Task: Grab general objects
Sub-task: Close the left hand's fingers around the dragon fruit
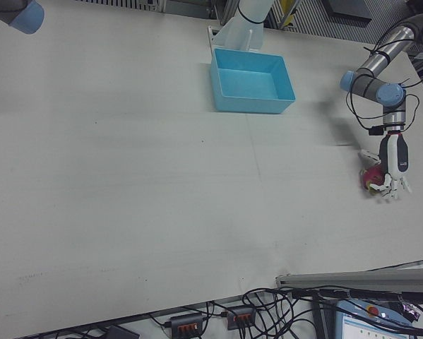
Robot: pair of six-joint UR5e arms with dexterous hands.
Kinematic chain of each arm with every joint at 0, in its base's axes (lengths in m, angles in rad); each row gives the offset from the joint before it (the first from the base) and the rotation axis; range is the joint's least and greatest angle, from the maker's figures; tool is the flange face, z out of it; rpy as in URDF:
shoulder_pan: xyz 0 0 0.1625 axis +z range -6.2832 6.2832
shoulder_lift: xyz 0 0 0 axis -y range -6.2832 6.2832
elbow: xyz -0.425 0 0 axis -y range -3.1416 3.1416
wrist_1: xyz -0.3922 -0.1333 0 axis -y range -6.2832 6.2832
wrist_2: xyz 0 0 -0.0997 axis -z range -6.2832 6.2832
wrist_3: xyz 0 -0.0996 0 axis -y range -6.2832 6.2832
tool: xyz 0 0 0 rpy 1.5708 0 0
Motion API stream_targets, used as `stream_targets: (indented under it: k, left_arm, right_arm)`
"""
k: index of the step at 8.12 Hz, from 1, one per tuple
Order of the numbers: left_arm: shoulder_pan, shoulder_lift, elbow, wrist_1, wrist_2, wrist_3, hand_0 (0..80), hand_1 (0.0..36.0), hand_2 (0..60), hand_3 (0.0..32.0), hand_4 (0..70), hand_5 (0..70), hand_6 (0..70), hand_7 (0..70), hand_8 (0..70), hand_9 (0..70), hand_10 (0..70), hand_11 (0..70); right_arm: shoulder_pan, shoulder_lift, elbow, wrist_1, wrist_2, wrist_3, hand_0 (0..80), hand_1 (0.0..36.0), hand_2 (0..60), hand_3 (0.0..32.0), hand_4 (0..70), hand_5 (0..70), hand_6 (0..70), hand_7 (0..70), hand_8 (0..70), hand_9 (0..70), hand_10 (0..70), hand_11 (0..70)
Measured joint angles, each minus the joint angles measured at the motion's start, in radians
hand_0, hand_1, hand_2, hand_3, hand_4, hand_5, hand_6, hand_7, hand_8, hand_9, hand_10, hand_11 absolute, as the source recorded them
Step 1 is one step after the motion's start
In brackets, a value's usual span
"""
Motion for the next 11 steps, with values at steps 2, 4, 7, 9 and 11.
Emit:
stream_targets:
  k: [2, 4, 7, 9, 11]
  left_arm:
    - [0.000, -0.001, 0.000, 0.007, -0.002, 0.002, 80.0, 29.8, 19.8, 0.0, 42.0, 70.0, 61.5, 70.0, 51.6, 65.0, 38.3, 55.9]
    - [0.000, -0.004, -0.009, 0.031, -0.020, 0.001, 80.0, 36.0, 24.6, 0.0, 54.5, 70.0, 70.0, 70.0, 62.3, 70.0, 47.8, 70.0]
    - [-0.002, -0.006, -0.060, 0.068, -0.046, -0.002, 80.0, 36.0, 60.0, 0.0, 61.9, 70.0, 70.0, 70.0, 70.0, 70.0, 58.4, 70.0]
    - [-0.002, -0.007, -0.101, 0.051, -0.034, -0.009, 80.0, 36.0, 60.0, 0.0, 64.8, 70.0, 70.0, 70.0, 70.0, 70.0, 62.4, 70.0]
    - [-0.071, -0.022, -0.125, -0.160, 0.237, -0.037, 80.0, 36.0, 60.0, 0.0, 65.7, 70.0, 70.0, 70.0, 70.0, 70.0, 70.0, 70.0]
  right_arm:
    - [0.000, 0.000, 0.000, 0.000, 0.000, 0.000, 0.0, 0.0, 0.0, 0.0, 0.0, 0.0, 0.0, 0.0, 0.0, 0.0, 0.0, 0.0]
    - [0.000, 0.000, 0.000, 0.000, 0.001, 0.000, 0.0, 0.0, 0.0, 0.0, 0.0, 0.0, 0.0, 0.0, 0.0, 0.0, 0.0, 0.0]
    - [0.000, 0.000, 0.000, 0.000, 0.000, 0.000, 0.0, 0.0, 0.0, 0.0, 0.0, 0.0, 0.0, 0.0, 0.0, 0.0, 0.0, 0.0]
    - [0.000, 0.000, 0.000, 0.000, 0.001, 0.000, 0.0, 0.0, 0.0, 0.0, 0.0, 0.0, 0.0, 0.0, 0.0, 0.0, 0.0, 0.0]
    - [0.001, 0.000, 0.000, 0.000, 0.001, 0.000, 0.0, 0.0, 0.0, 0.0, 0.0, 0.0, 0.0, 0.0, 0.0, 0.0, 0.0, 0.0]
